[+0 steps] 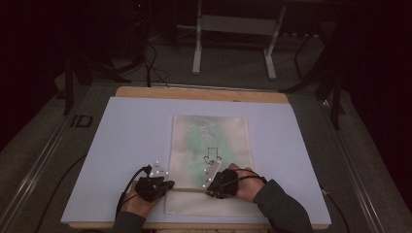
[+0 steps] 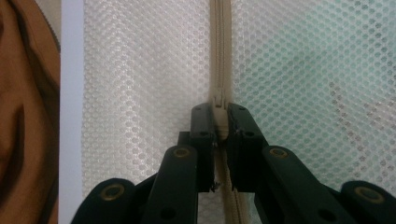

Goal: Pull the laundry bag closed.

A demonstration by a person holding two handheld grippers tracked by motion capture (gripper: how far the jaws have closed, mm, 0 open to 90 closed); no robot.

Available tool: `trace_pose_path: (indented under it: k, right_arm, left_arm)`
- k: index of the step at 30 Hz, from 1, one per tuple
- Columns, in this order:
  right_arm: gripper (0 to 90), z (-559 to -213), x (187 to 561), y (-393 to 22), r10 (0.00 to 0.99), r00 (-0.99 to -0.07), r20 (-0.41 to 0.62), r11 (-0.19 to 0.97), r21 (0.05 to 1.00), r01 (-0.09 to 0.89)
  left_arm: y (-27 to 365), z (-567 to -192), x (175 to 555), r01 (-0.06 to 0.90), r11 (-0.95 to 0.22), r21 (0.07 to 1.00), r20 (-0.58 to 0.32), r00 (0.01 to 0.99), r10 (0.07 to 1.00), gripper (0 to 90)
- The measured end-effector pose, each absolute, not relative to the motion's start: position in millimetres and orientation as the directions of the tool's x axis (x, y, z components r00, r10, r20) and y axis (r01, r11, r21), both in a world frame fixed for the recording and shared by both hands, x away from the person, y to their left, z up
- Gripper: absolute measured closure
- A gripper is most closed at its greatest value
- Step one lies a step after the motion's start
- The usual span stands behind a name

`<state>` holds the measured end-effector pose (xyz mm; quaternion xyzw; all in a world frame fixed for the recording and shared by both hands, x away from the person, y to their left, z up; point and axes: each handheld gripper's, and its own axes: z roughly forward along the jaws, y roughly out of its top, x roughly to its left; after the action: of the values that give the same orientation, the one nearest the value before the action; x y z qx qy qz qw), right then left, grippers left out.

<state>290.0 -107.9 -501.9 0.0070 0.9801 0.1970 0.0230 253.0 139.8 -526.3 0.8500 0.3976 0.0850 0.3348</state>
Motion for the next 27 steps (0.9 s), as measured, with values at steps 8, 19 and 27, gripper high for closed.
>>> trace_pose_path:
  k: [8, 19, 27]
  right_arm:
    - [82.3, -502, 290, -110, 0.028, -0.999, -0.039, 0.92, 0.393, 0.01]
    - [82.2, -502, 290, -119, 0.037, -0.999, -0.039, 0.92, 0.392, 0.019]
    - [82.2, -502, 290, -123, 0.044, -0.998, -0.036, 0.921, 0.389, 0.027]
  left_arm:
    - [140, -526, 253, 0.619, -0.46, 0.637, -0.121, 0.67, 0.733, 89.2]
    - [140, -526, 253, 0.618, -0.46, 0.637, -0.122, 0.67, 0.732, 89.2]
    - [140, -526, 253, 0.618, -0.461, 0.637, -0.121, 0.67, 0.732, 89.2]
